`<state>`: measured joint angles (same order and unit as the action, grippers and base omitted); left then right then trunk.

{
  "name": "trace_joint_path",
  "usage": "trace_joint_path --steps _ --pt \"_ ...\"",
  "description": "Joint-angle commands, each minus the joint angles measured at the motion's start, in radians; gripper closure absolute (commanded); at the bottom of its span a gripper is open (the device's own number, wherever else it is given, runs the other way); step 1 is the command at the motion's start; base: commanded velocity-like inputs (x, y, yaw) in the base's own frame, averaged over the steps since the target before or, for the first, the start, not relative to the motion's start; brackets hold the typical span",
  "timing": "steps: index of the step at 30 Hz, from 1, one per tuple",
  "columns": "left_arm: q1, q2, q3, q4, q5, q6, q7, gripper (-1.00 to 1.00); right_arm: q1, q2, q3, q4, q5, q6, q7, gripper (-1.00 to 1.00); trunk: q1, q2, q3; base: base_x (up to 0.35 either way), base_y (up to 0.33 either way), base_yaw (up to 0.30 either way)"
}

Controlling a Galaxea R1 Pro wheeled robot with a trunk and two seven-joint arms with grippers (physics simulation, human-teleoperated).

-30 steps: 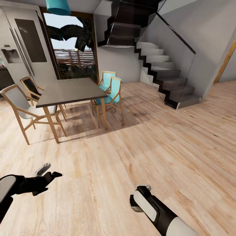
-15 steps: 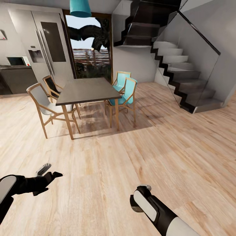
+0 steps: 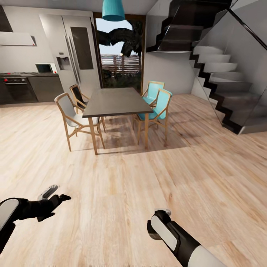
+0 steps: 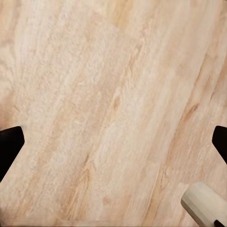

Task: Place each of the two pumpkins and all three candles from the living room inside a cabinet in the living room (use any cabinet), then make sure every cabinet is closed, and position the cauldron so it is next to a table in the living room.

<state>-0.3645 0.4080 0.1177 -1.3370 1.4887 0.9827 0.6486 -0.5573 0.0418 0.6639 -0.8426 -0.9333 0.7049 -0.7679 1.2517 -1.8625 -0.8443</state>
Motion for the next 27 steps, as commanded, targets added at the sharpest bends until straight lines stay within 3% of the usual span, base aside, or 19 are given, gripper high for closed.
trace_joint_path --steps 1,27 --pt "-0.001 0.0 0.001 -0.001 0.01 0.002 0.011 -1.0 -0.001 0.0 0.003 -0.001 -0.009 0.001 -0.009 1.0 -0.004 0.007 0.002 -0.233 0.122 0.265" --pt "-0.001 -0.014 0.003 -0.001 -0.001 0.003 0.013 -1.0 -0.001 -0.002 0.012 -0.001 -0.007 -0.001 -0.007 1.0 -0.104 0.189 0.072 -0.021 0.012 0.269"
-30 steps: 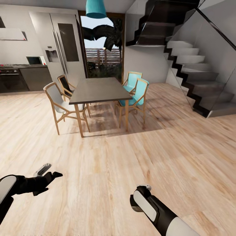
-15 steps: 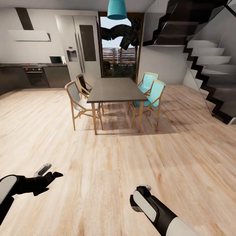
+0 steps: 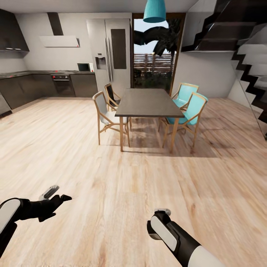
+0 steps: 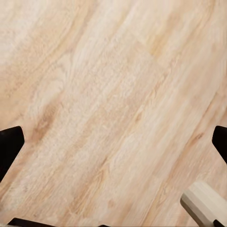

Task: Place each of the two pumpkins and all three candles from the living room inside a cabinet in the living room (use any cabinet), then make sure every cabinet is closed, and position the cauldron so it is next to a table in the living room.

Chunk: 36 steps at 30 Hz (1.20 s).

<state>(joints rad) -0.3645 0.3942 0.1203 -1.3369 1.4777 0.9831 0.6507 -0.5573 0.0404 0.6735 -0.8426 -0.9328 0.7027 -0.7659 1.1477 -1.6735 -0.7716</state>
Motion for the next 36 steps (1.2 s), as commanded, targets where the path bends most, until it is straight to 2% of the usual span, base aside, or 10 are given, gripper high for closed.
trace_joint_path --steps 1,5,9,12,36 --pt "-0.001 0.0 0.0 -0.001 0.009 0.002 0.011 -1.0 -0.001 0.0 0.003 -0.001 -0.007 0.001 -0.009 1.0 -0.004 0.007 0.002 0.0 0.0 0.269" --pt "-0.001 0.0 0.0 0.004 0.007 0.001 0.032 -1.0 -0.001 0.0 0.003 -0.001 -0.007 0.001 -0.009 1.0 -0.019 0.035 0.013 0.0 0.0 0.269" --pt "-0.001 -0.001 0.003 0.005 0.008 0.001 0.124 -1.0 -0.001 0.0 0.003 -0.002 -0.007 0.001 -0.009 1.0 -0.035 0.063 0.023 0.0 0.0 0.269" --pt "-0.001 -0.003 0.003 0.006 0.009 0.0 0.149 -1.0 -0.001 0.0 0.004 -0.001 -0.007 0.001 -0.01 1.0 -0.046 0.084 0.031 0.0 0.0 0.269" --pt "-0.001 -0.004 0.002 0.007 0.014 0.0 0.159 -1.0 -0.001 0.0 0.006 -0.001 -0.006 -0.006 -0.01 1.0 -0.138 0.252 0.105 0.0 0.0 0.272"
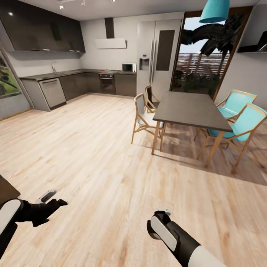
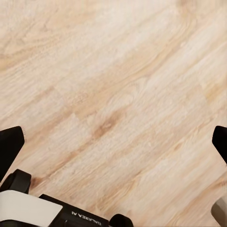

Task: Place each of the two pumpkins and all three candles from the living room inside a cabinet in the living room (use any cabinet), then make sure every cabinet is closed, and position the cauldron so it is next to a table in the living room.

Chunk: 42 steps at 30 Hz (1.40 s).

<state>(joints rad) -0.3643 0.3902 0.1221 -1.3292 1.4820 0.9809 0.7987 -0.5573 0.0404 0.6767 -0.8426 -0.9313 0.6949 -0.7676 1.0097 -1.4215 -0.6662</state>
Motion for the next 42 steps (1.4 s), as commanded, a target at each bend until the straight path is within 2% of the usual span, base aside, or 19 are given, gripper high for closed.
trace_joint_path --steps 1,11,32,34,38,42 --pt "-0.001 0.0 0.0 -0.001 0.011 0.002 0.01 -1.0 -0.001 0.0 0.003 -0.001 -0.007 0.001 -0.009 1.0 -0.004 0.007 0.003 0.0 0.0 0.273" --pt "-0.001 0.0 0.001 -0.001 0.014 0.003 0.01 -1.0 -0.001 0.001 0.003 -0.003 -0.007 -0.001 -0.01 1.0 -0.042 0.077 0.04 0.0 0.0 0.272" --pt "-0.001 0.0 0.004 -0.002 0.018 0.004 0.004 -1.0 -0.001 0.001 0.004 -0.003 -0.006 -0.002 -0.012 1.0 -0.042 0.077 0.055 -0.027 0.035 0.27" --pt "-0.001 0.0 0.003 -0.004 0.018 0.004 0.0 -1.0 -0.001 0.001 0.003 -0.003 0.004 -0.002 -0.011 1.0 -0.042 0.077 0.056 -0.023 0.018 0.269" --pt "-0.001 -0.001 0.001 -0.006 0.018 0.005 -0.006 -1.0 -0.001 0.001 0.002 -0.003 0.053 -0.002 -0.008 1.0 -0.042 0.077 0.059 -0.039 0.023 0.263" --pt "-0.001 -0.001 -0.001 -0.007 0.017 0.005 -0.006 -1.0 -0.001 0.001 0.0 -0.003 0.063 -0.002 -0.002 1.0 -0.042 0.077 0.059 -0.195 0.157 0.117"
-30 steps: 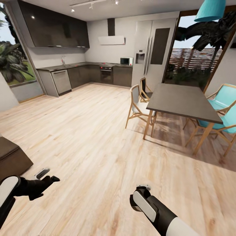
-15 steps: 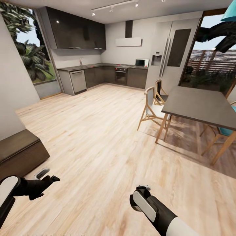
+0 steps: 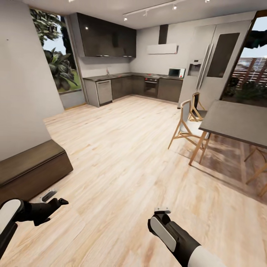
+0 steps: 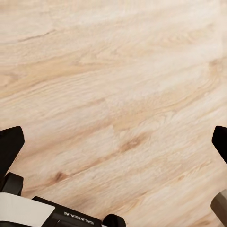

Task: Place each of the two pumpkins and all three candles from the living room inside a cabinet in the living room (use any cabinet), then make sure every cabinet is closed, and position the cauldron so it is next to a table in the living room.

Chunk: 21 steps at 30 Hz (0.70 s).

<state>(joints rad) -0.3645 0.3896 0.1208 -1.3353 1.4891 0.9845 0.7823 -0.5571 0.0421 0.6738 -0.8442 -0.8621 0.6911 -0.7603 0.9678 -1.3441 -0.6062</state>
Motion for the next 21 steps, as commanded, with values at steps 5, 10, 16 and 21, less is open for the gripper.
trace_joint_path --steps 5,10,16,21 --pt "-0.001 0.0 0.002 -0.001 0.011 0.002 0.01 -1.0 -0.001 0.0 0.003 -0.001 -0.004 0.003 -0.011 1.0 0.0 -0.001 -0.001 -0.233 0.21 0.122" --pt "-0.001 0.0 0.002 -0.001 0.011 0.002 0.009 -1.0 -0.001 0.006 0.005 -0.001 -0.003 0.004 -0.016 1.0 0.0 -0.001 -0.001 -0.235 0.232 0.257" --pt "-0.001 0.0 0.002 -0.001 0.011 0.002 0.009 -1.0 -0.001 0.007 0.006 -0.001 -0.003 0.004 -0.016 1.0 0.0 -0.001 -0.001 -0.204 0.257 0.273" --pt "-0.001 0.0 0.001 -0.001 0.011 0.002 0.009 -1.0 -0.001 0.007 0.006 -0.001 -0.003 0.004 -0.016 1.0 0.0 -0.001 -0.001 -0.117 0.3 0.274"
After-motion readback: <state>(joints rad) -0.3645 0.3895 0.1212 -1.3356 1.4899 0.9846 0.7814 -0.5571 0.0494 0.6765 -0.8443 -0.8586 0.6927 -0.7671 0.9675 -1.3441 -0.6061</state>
